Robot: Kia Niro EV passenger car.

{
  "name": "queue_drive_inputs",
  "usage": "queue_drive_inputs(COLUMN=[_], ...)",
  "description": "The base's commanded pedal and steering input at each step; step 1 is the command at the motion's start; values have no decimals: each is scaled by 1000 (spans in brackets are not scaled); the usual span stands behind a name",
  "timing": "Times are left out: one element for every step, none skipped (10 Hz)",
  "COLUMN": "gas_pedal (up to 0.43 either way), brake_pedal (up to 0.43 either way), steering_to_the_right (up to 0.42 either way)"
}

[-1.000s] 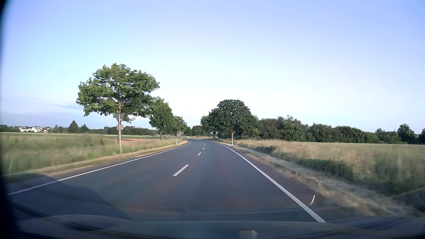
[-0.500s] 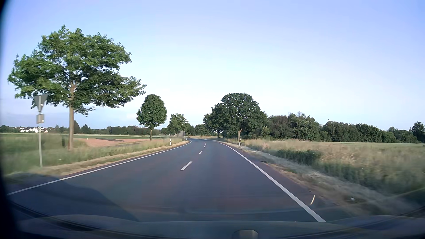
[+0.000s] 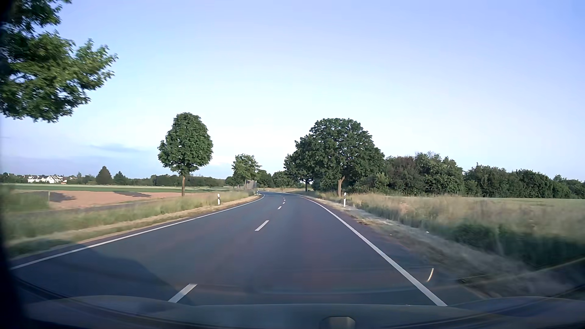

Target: Follow the waypoints while adhering to traffic rules and regulations

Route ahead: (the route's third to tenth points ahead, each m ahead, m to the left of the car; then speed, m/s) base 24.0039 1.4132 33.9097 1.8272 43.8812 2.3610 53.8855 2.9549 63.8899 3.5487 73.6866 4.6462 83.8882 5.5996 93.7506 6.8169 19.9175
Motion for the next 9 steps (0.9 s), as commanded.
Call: queue_drive_inputs(gas_pedal=[189, 177, 169, 157, 150, 130, 118, 98, 79], brake_pedal=[24, 24, 24, 24, 24, 24, 24, 24, 24], steering_to_the_right=[-10, -10, -10, -10, -9, -9, -9, -9, -9])
